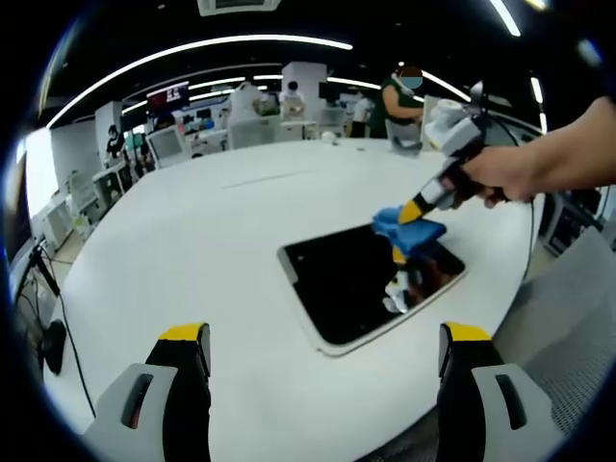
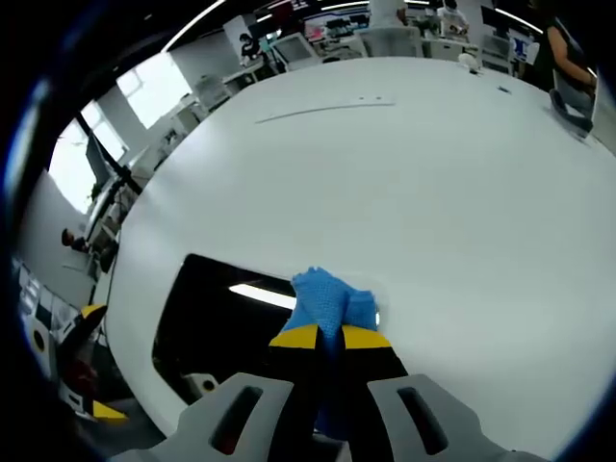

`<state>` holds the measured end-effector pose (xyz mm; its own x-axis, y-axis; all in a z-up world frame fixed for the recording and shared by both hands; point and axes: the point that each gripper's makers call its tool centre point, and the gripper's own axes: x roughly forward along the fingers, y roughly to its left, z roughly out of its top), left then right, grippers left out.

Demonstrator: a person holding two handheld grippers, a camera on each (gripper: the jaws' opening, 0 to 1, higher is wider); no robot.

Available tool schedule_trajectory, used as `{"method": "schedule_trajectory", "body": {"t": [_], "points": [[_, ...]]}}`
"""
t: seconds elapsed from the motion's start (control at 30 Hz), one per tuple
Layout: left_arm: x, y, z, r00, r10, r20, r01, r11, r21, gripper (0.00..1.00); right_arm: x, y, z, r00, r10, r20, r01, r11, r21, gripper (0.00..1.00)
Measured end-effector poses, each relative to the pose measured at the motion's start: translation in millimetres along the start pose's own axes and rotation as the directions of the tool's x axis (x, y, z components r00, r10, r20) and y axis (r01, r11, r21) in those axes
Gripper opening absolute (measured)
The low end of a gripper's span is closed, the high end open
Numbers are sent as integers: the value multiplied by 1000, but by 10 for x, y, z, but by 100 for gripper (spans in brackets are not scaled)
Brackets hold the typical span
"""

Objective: Wipe the mirror surface with the cleaning cloth until all visible marks leave the cleaned area.

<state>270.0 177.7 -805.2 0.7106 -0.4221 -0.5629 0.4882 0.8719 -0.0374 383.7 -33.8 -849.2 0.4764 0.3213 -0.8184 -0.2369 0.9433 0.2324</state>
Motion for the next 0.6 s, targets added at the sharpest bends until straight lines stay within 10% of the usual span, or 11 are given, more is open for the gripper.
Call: {"method": "schedule_trajectory", "body": {"t": [0.6], "points": [[8, 7, -24, 1000, 7, -17, -7, 1000, 17, 99, 164, 200, 122, 1000, 3, -22, -4, 999, -43, 0]]}}
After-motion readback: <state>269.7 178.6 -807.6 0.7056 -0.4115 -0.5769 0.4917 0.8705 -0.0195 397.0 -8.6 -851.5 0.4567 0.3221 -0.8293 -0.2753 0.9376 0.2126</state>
